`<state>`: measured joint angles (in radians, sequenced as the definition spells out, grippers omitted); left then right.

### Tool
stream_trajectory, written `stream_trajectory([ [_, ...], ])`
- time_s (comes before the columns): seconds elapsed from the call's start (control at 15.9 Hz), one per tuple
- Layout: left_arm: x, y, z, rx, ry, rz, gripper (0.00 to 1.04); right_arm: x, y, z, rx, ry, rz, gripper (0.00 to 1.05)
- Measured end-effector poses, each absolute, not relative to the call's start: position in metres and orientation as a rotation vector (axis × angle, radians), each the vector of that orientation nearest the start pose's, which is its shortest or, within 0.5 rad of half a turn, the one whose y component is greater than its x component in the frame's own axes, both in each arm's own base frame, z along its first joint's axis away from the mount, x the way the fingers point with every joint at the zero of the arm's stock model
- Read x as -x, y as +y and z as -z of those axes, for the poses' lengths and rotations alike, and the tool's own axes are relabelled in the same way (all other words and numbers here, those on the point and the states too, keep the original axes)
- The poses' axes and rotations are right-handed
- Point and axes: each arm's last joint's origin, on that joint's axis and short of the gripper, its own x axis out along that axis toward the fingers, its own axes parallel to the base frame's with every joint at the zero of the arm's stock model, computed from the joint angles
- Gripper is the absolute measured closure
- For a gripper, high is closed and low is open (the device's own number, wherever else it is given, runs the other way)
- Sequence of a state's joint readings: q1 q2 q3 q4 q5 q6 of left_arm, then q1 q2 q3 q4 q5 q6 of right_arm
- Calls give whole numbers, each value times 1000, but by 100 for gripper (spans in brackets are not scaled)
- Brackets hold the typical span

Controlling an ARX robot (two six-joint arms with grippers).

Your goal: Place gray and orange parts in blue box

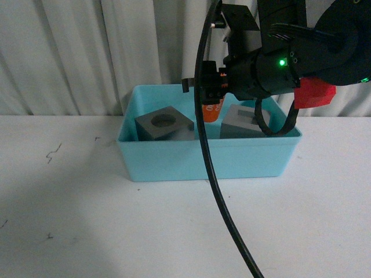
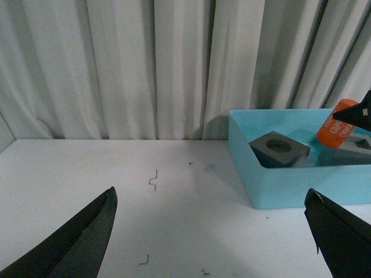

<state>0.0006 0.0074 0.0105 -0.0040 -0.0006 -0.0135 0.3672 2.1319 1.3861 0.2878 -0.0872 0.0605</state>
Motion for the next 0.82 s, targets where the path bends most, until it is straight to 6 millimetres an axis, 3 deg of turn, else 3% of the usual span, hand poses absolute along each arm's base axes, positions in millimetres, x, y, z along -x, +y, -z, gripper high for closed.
stream_trajectory([
  [0.25,-98,0,-166,14,1,-1,7,-436,173,-142,10,538,-407,58],
  [0.69,-98,0,-166,14,1,-1,7,-434,174,-131,20,584,-381,58],
  [0.82,-98,0,-166,14,1,-1,7,-434,174,-131,18,585,-385,39],
])
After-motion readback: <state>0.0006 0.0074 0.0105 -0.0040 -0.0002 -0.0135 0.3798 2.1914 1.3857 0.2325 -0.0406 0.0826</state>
